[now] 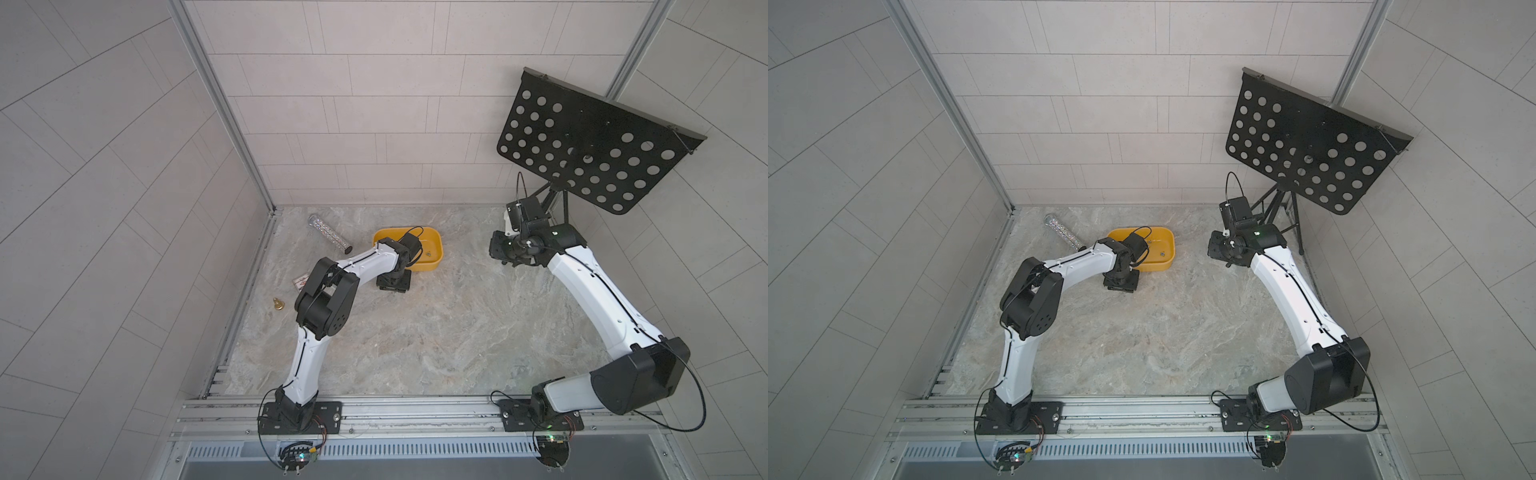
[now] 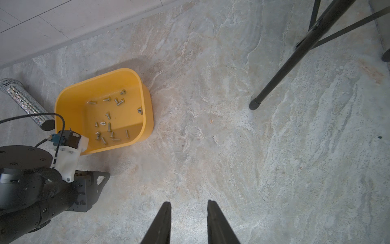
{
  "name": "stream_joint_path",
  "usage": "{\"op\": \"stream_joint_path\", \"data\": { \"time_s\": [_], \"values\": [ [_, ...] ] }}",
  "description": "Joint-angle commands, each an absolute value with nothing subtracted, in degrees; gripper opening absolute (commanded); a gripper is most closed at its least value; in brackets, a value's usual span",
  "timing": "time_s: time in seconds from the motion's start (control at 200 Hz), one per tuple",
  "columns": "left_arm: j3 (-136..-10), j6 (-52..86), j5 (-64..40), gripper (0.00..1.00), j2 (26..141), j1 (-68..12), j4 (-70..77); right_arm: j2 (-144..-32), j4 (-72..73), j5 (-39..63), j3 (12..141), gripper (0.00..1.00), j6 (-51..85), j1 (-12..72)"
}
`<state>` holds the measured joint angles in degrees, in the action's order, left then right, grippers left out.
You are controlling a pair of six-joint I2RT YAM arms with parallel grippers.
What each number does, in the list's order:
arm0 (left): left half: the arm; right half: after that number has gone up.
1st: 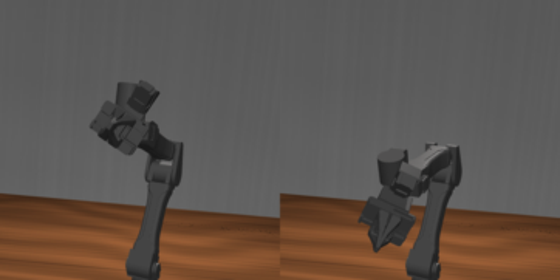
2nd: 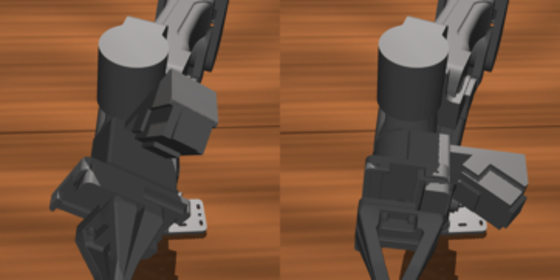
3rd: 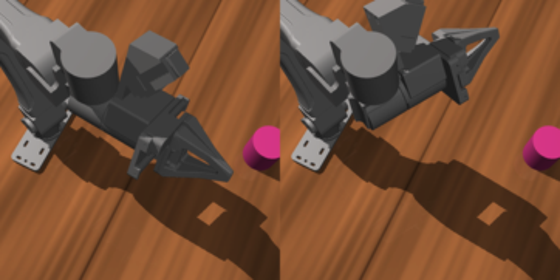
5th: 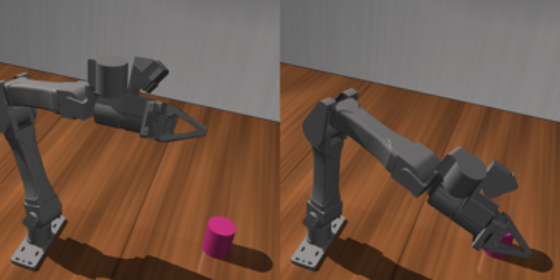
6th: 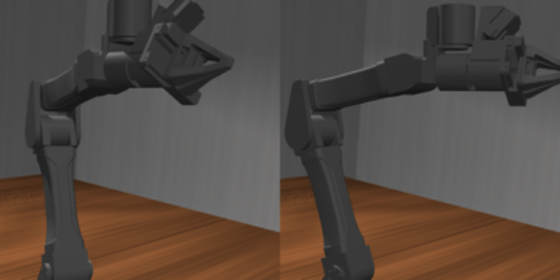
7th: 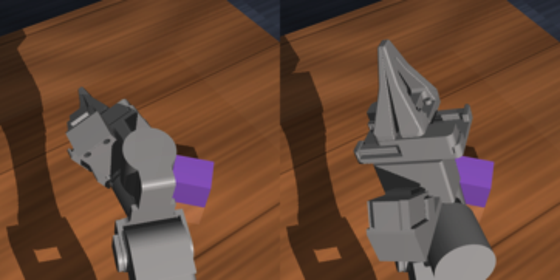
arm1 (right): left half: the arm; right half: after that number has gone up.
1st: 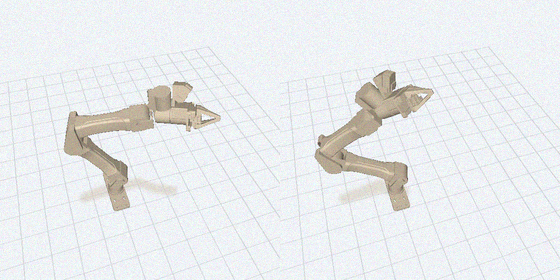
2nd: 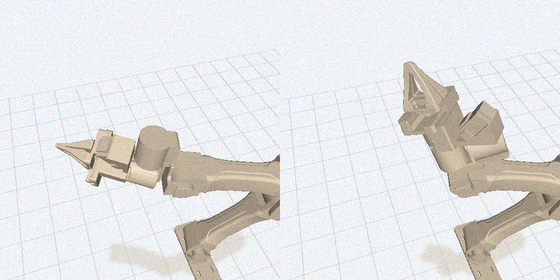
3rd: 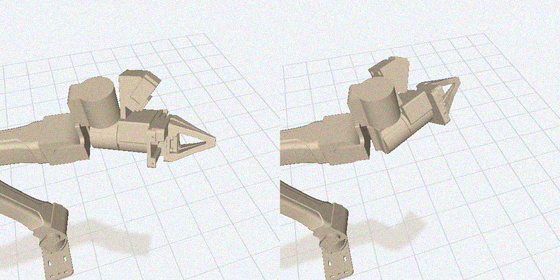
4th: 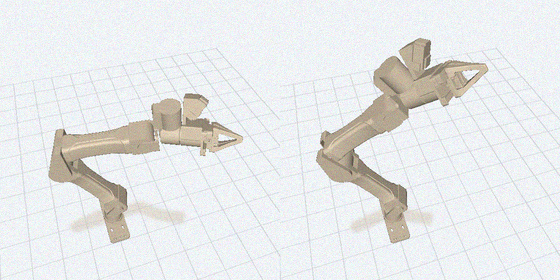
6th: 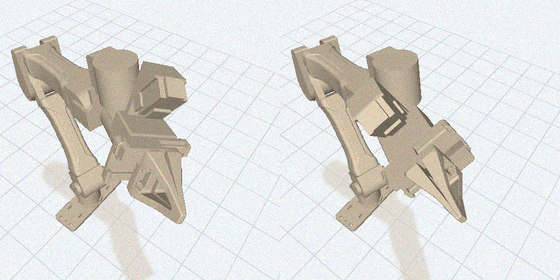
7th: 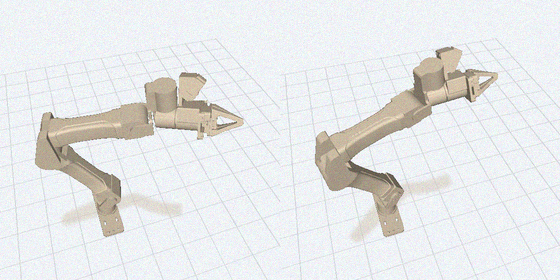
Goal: Put the screws on the desktop into the storage box
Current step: Pick up the screw from the center of the board.
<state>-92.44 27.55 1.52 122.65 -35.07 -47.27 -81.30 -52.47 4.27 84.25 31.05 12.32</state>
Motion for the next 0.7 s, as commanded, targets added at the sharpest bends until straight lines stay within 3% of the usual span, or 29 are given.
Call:
{"op": "stream_joint_path", "data": {
  "time_s": [0.0,0.695],
  "values": [
    [-93.02,27.86,1.85,0.37,123.77,-35.45,-48.46,-79.80,-52.38,4.04,83.76,0.34,30.91,12.13],
    [-91.32,27.29,2.72,0.14,124.97,-35.54,-49.68,-80.26,-52.38,4.97,83.50,0.34,31.20,12.13]
  ]
}}
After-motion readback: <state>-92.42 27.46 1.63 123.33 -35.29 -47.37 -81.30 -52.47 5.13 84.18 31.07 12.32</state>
